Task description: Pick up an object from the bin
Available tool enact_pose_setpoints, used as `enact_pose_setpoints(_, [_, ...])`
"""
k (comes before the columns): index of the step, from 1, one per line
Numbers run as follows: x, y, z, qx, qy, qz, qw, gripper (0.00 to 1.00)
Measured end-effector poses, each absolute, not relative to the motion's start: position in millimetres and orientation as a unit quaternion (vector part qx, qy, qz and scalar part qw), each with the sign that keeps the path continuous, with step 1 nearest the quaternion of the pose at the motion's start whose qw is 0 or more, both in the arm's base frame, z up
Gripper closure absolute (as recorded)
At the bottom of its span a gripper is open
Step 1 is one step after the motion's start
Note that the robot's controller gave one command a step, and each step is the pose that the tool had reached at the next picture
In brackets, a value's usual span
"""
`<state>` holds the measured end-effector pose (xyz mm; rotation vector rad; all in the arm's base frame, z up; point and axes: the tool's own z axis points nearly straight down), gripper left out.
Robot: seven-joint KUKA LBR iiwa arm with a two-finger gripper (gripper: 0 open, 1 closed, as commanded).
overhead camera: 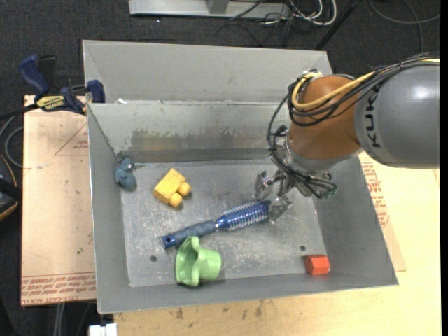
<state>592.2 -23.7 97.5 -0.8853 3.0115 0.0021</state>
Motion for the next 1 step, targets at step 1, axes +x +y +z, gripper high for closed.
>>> enact_pose_setpoints(1, [597.2, -1.0, 213.4, -0.265, 0.964, -0.001, 0.005, 1.00])
